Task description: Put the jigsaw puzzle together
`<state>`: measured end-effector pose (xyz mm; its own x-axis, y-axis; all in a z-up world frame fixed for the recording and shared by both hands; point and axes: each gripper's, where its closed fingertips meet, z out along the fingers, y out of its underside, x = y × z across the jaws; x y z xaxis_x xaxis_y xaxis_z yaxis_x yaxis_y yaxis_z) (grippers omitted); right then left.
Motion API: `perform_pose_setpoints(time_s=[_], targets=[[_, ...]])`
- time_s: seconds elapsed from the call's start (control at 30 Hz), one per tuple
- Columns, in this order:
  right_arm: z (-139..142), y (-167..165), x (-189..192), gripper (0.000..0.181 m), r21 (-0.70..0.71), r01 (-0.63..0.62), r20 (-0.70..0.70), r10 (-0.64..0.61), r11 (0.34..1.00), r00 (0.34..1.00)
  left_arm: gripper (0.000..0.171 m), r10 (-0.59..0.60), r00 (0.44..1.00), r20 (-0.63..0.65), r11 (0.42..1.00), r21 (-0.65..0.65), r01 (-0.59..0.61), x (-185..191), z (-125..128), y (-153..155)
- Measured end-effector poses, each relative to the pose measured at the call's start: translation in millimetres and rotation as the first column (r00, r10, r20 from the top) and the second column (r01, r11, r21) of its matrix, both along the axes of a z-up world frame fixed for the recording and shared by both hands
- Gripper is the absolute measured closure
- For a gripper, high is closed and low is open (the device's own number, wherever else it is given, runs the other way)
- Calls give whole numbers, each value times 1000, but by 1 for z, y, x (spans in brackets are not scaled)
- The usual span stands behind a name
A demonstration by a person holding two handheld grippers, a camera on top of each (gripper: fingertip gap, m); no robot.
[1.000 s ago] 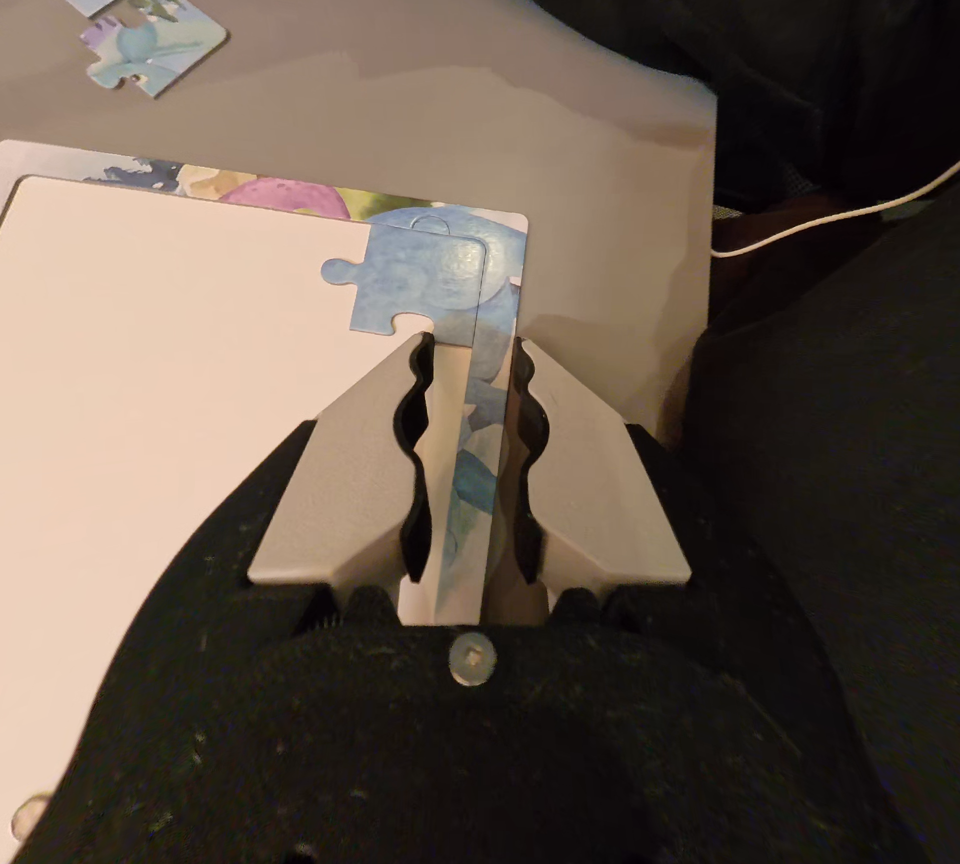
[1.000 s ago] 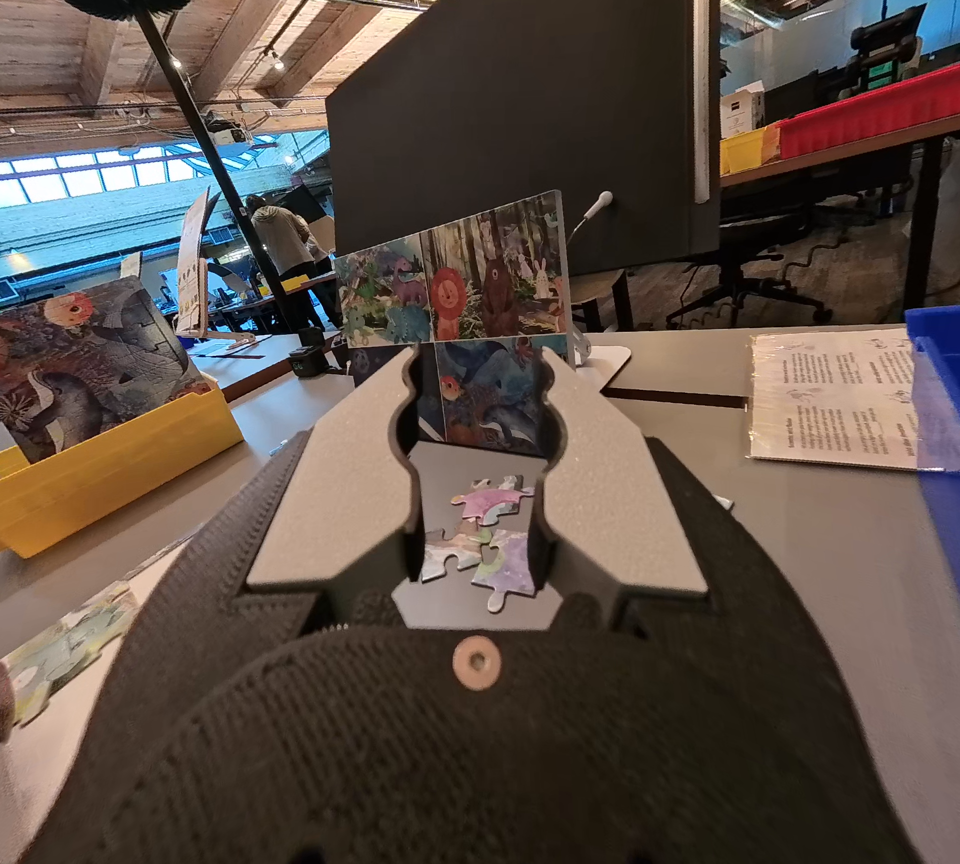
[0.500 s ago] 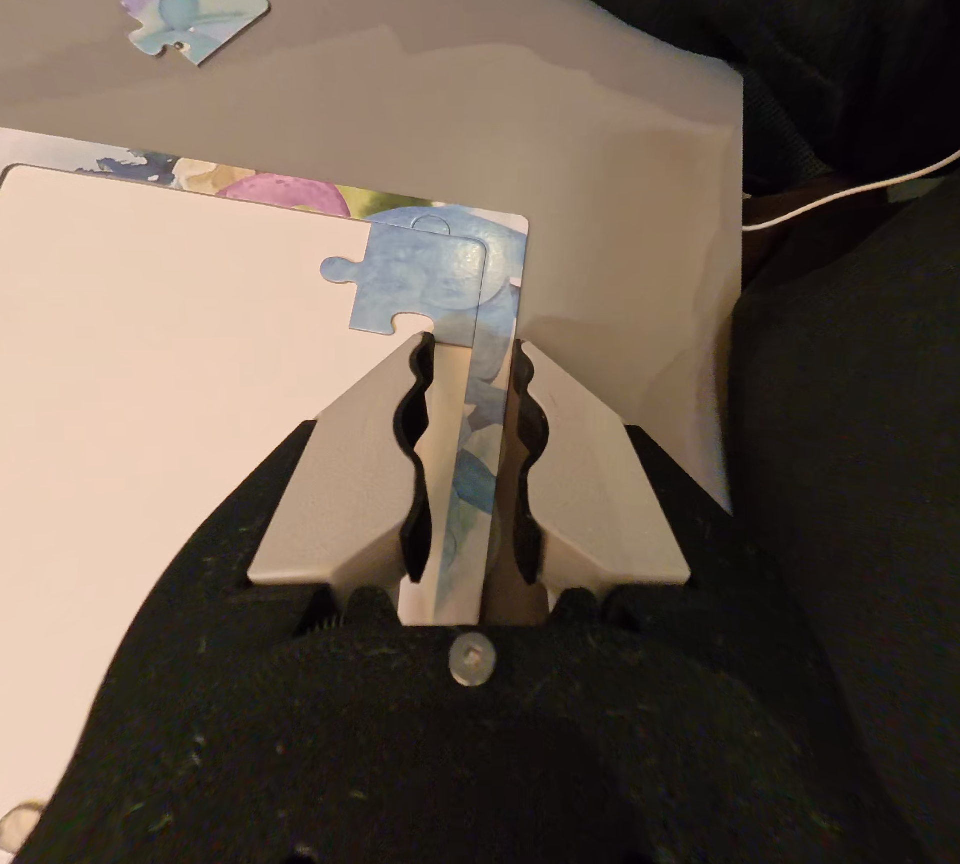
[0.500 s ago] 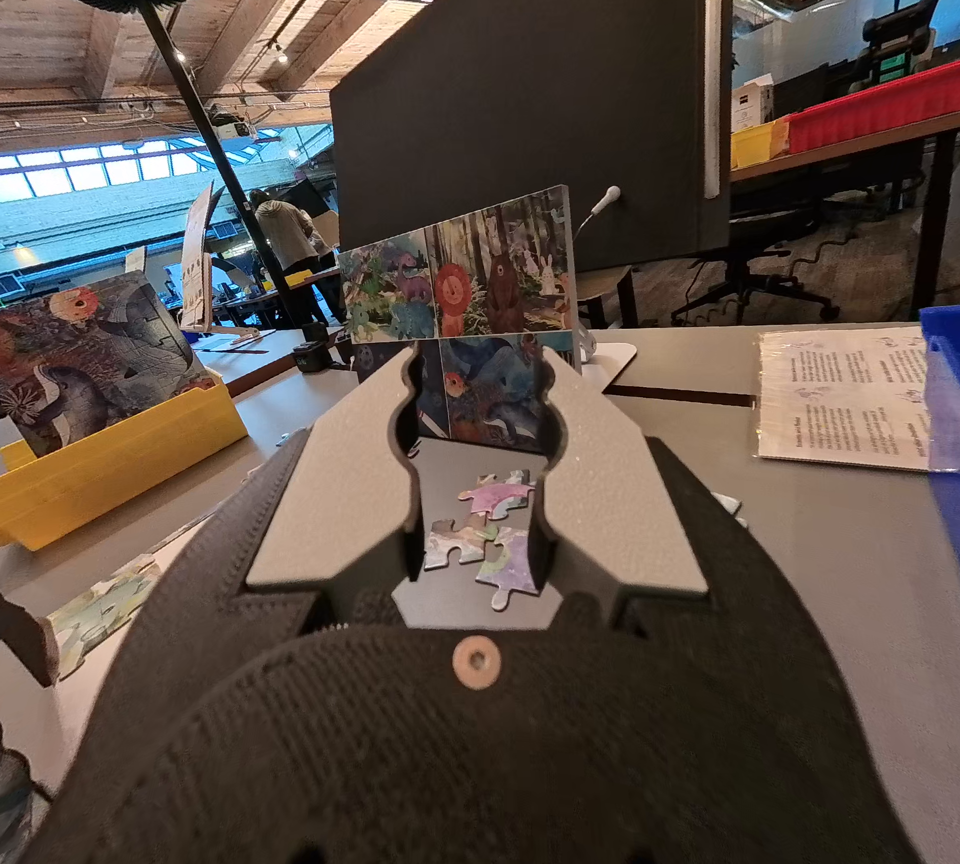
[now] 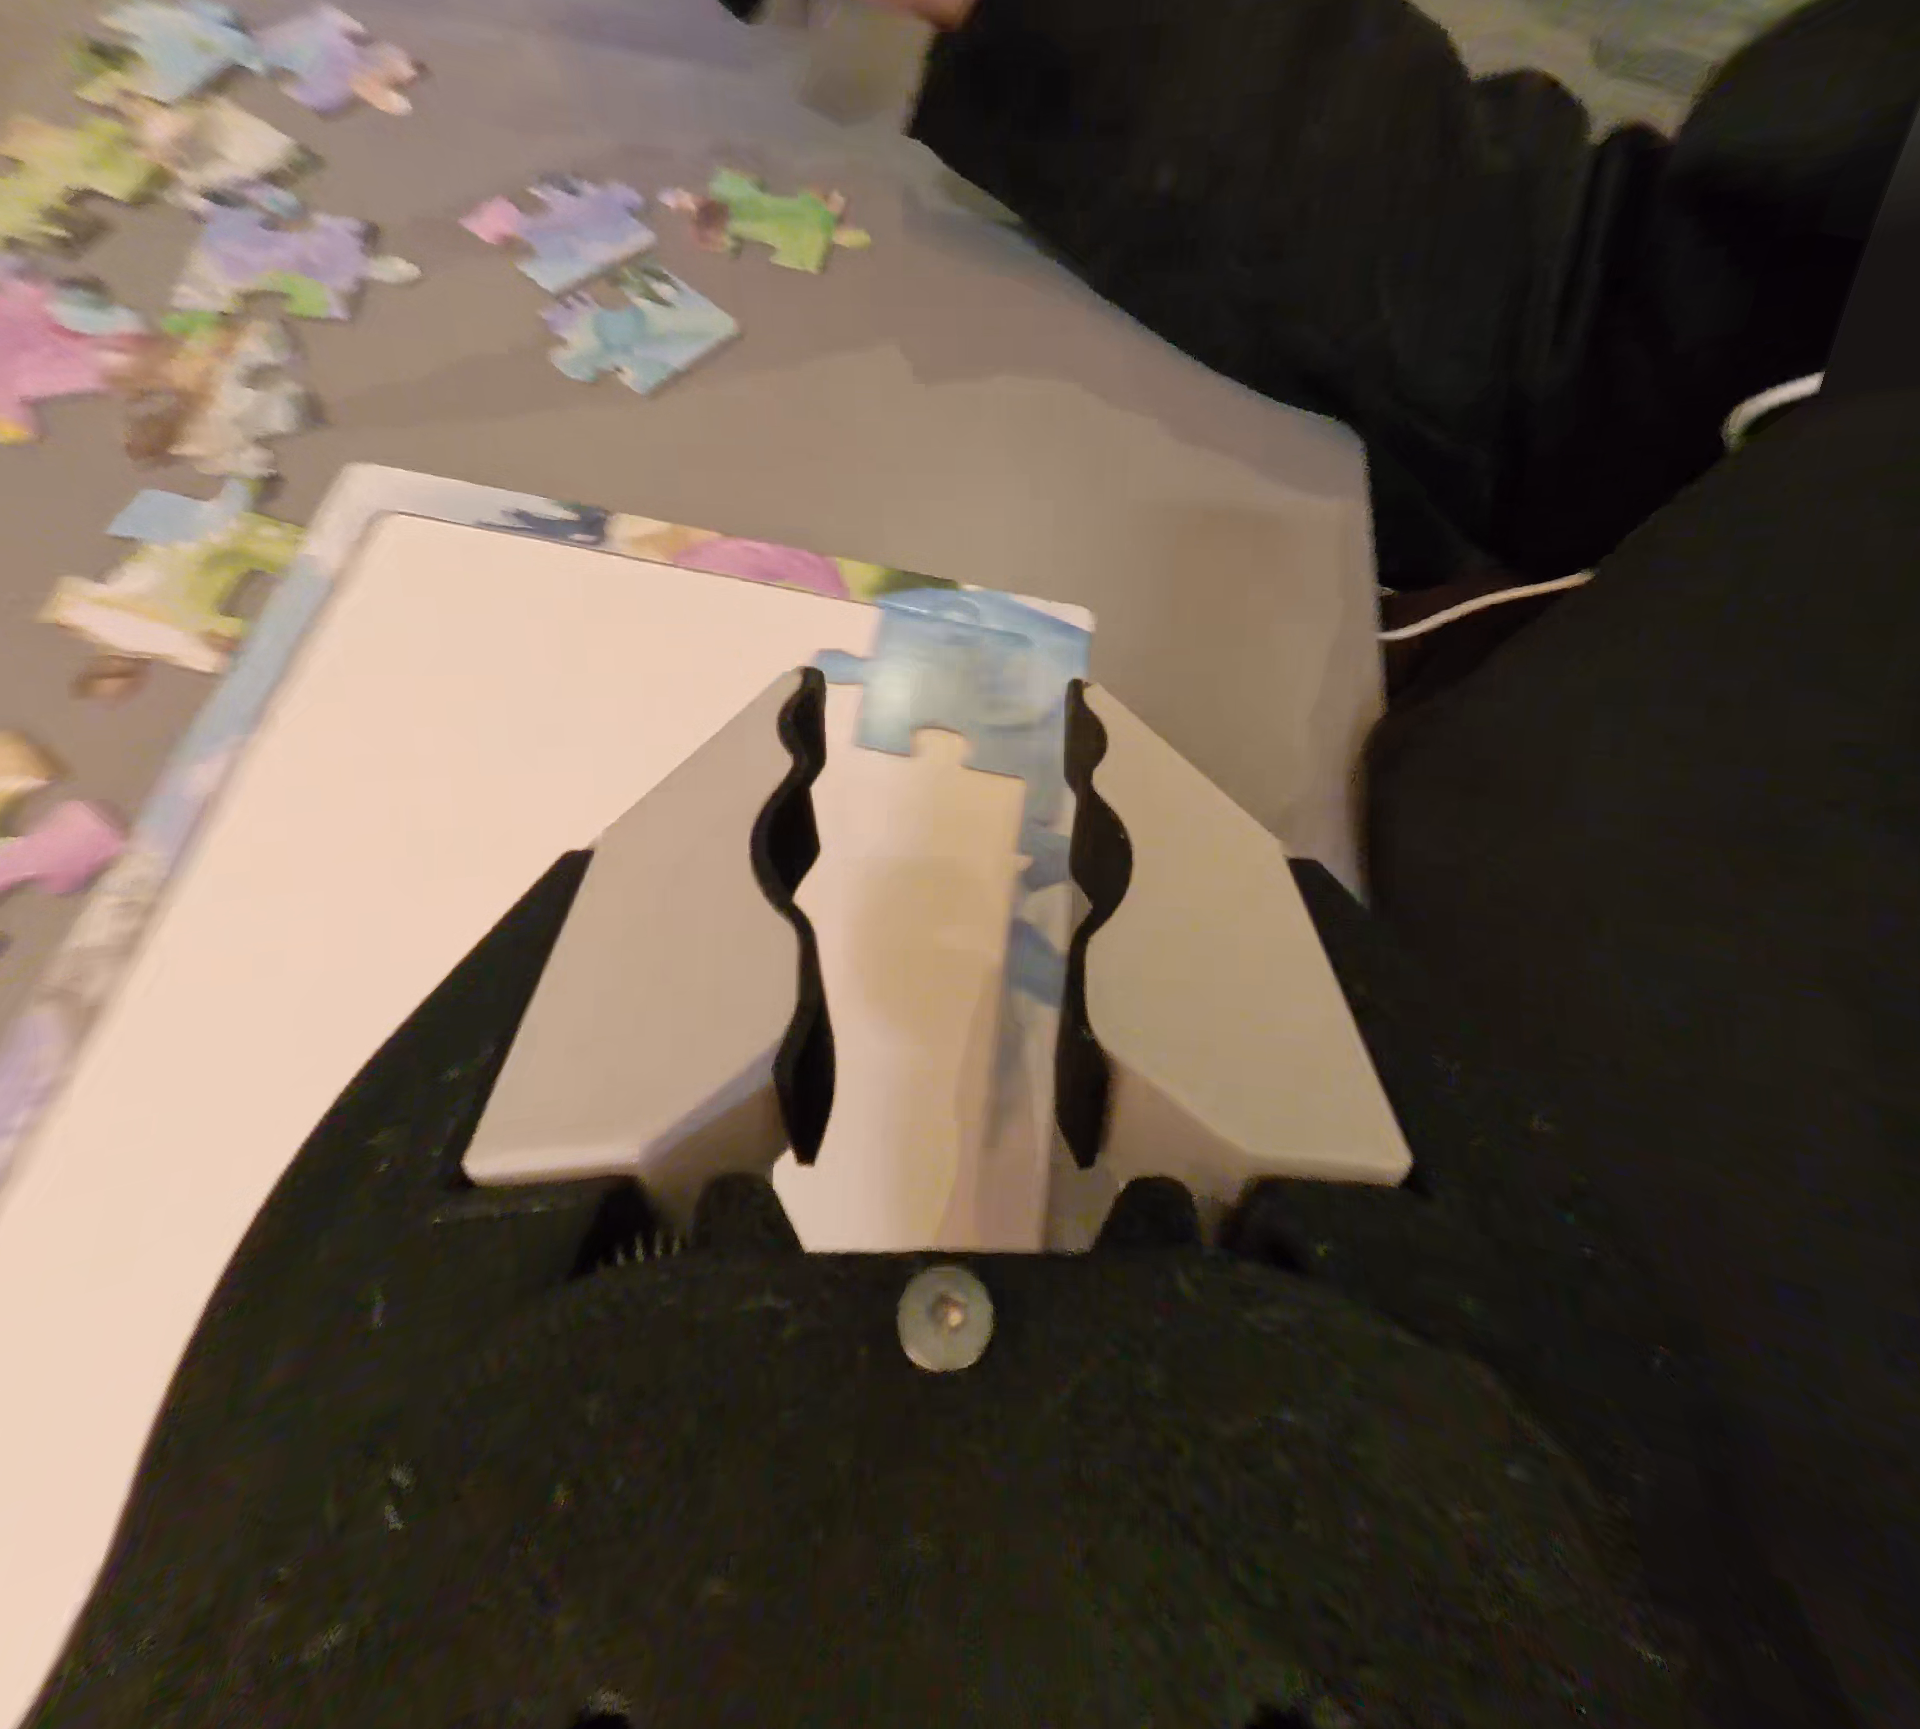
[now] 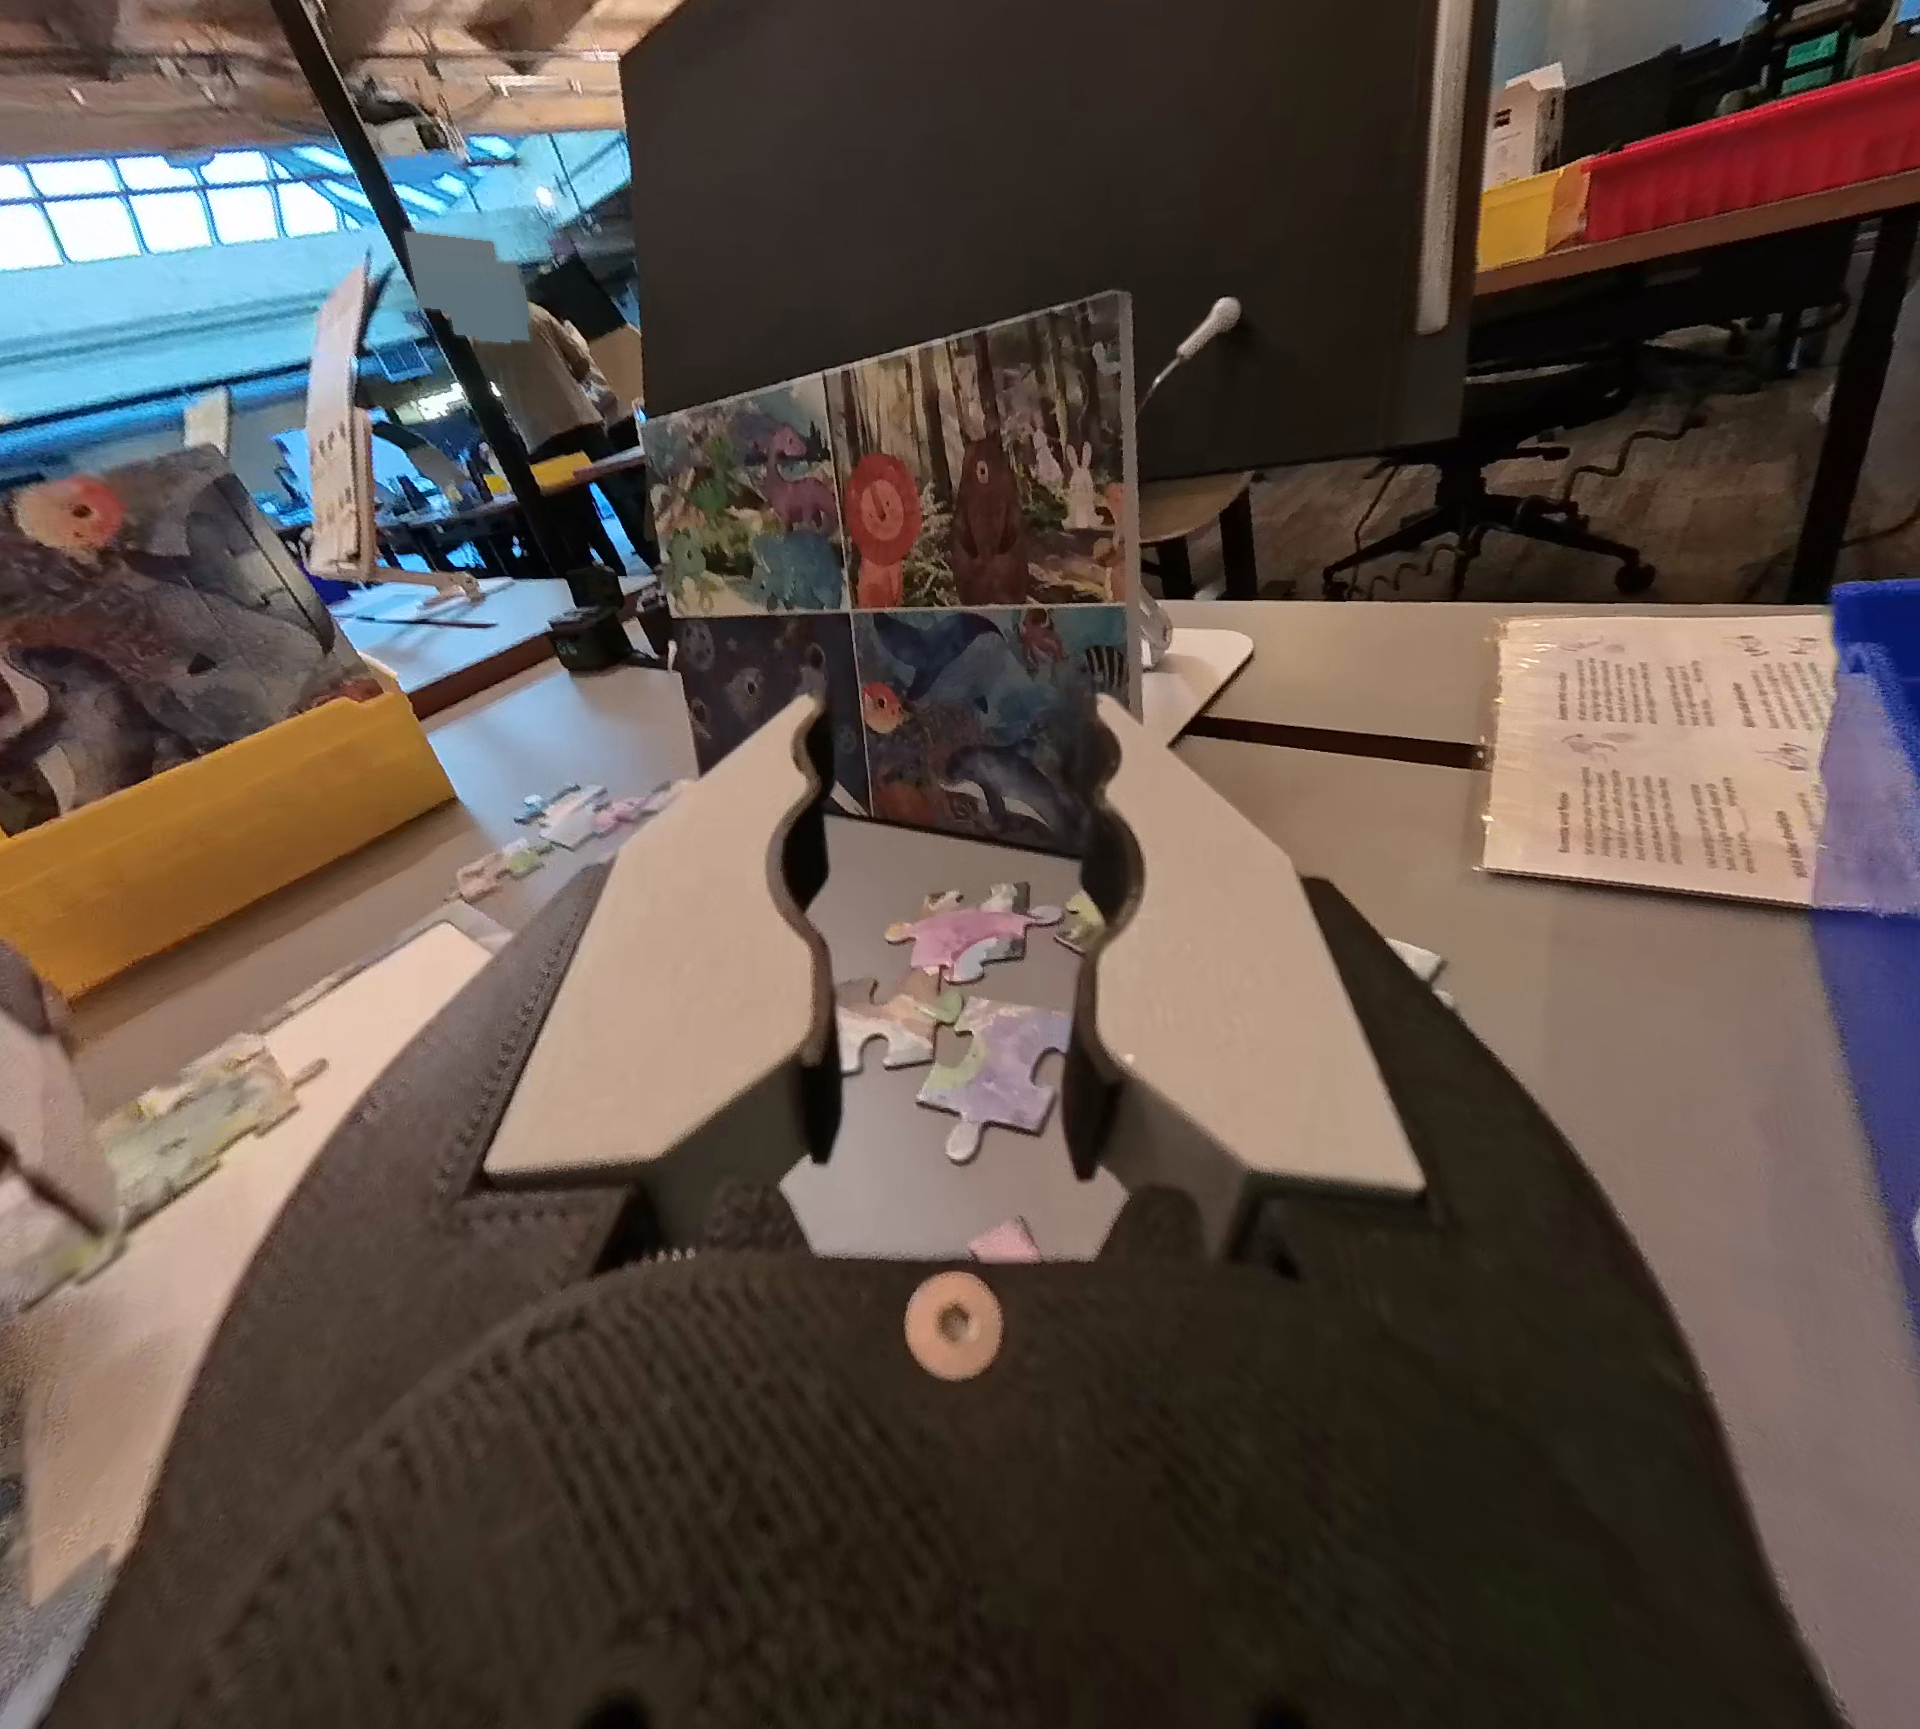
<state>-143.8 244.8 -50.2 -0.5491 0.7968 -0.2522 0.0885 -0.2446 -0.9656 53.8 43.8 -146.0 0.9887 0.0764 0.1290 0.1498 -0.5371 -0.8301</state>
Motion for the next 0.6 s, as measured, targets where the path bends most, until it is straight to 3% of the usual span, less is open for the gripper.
perform_pose_setpoints(time_s=[0.2, 0.4, 0.6], targets=[[-18, -9, -5, 138, 142, 12, 36, -17, 990, 999, 127, 179, 975, -128, 983, 57, -173, -86, 14, -20], [-33, -21, -9, 140, 170, -26, 83, 12, 985, 996, 128, 325, 945, 36, 923, 206, -325, -132, 18, -61], [-41, -32, -10, 140, 200, -50, 102, 30, 979, 994, 127, 354, 924, 145, 826, 414, -382, -143, 58, -90]])
